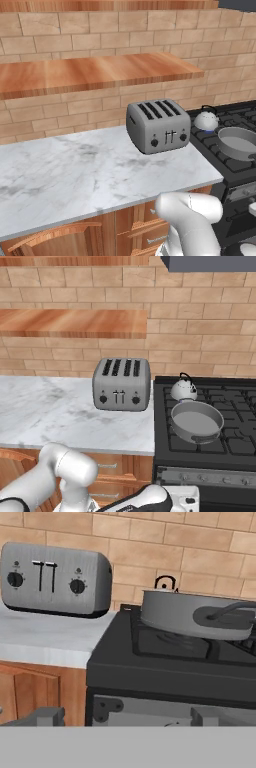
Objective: Pick the kettle from the cabinet and place it on a stove burner. Then pick the pot from the counter and place it on another stove burner. Finally, turn both burners on.
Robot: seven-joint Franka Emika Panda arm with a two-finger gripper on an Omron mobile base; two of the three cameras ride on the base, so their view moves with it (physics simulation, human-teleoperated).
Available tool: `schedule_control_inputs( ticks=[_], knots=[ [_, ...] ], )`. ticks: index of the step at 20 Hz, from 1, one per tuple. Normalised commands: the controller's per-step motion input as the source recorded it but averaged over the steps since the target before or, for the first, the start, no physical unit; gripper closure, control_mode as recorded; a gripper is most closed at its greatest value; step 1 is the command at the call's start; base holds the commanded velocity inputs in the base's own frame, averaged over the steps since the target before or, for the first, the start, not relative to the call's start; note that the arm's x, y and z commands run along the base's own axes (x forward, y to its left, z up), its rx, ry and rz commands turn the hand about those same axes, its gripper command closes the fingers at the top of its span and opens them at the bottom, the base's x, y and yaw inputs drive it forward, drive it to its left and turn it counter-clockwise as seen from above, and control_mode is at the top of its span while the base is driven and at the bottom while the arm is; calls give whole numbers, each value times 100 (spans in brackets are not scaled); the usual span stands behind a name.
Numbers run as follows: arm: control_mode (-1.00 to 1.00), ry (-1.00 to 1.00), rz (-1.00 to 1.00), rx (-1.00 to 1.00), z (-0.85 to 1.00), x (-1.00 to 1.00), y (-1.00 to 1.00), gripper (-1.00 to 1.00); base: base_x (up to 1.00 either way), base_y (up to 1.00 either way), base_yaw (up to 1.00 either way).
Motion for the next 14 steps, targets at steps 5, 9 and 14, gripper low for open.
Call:
schedule_control_inputs(
  ticks=[5,9,14],
  knots=[
    [-100,0,-2,2,-16,0,0,-100,0,0,0],
    [-100,0,-1,4,-8,5,-1,-100,0,0,0],
    [-100,0,0,4,-5,11,-11,-100,0,0,0]
  ],
)
